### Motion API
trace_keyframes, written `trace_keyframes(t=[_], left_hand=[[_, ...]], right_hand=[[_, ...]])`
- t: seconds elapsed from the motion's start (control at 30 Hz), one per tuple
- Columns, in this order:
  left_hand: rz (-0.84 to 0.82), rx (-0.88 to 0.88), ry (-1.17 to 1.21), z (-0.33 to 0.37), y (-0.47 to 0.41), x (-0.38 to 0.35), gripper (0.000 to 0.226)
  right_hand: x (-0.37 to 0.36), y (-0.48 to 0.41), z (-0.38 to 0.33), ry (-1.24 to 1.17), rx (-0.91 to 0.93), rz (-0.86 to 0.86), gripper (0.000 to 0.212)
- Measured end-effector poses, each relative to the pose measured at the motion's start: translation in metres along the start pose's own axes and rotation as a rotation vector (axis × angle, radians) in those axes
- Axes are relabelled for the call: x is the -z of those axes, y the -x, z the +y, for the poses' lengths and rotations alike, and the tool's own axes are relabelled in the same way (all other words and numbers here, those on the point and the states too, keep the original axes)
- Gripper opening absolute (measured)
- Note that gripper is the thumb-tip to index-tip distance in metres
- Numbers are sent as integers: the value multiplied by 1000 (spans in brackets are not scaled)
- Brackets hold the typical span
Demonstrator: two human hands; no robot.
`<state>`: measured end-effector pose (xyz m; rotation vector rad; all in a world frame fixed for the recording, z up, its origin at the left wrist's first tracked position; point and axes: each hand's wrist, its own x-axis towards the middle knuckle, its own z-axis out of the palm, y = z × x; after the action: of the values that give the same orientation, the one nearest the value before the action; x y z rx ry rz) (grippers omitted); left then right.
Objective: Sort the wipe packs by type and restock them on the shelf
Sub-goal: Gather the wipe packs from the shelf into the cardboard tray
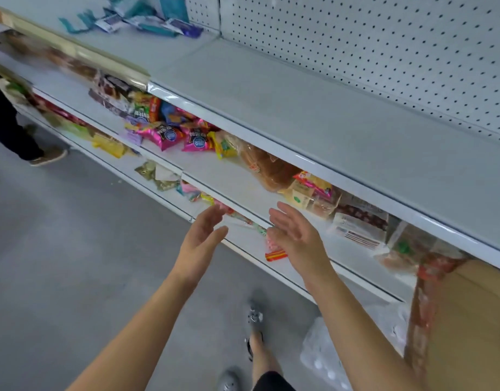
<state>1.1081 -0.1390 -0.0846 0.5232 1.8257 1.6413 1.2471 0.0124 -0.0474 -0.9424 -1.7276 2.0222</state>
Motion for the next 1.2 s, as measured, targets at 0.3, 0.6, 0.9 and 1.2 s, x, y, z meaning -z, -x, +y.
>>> trace_keyframes(t=[0.3,0.6,0.9,1.2], left_hand=[[108,-64,-61,50,-133,63,56],[175,-56,-12,68,-252,163,55],[205,-139,55,90,-369,287,45],[140,-142,64,130,-513,366,37]], right_hand=[[-69,-160,-53,-45,27,-175,52],[-172,-283,-83,-1,-17,-262,47],[-283,-389,-130,77,22,-169,47],[-371,-528,-173,58,50,-149,46]])
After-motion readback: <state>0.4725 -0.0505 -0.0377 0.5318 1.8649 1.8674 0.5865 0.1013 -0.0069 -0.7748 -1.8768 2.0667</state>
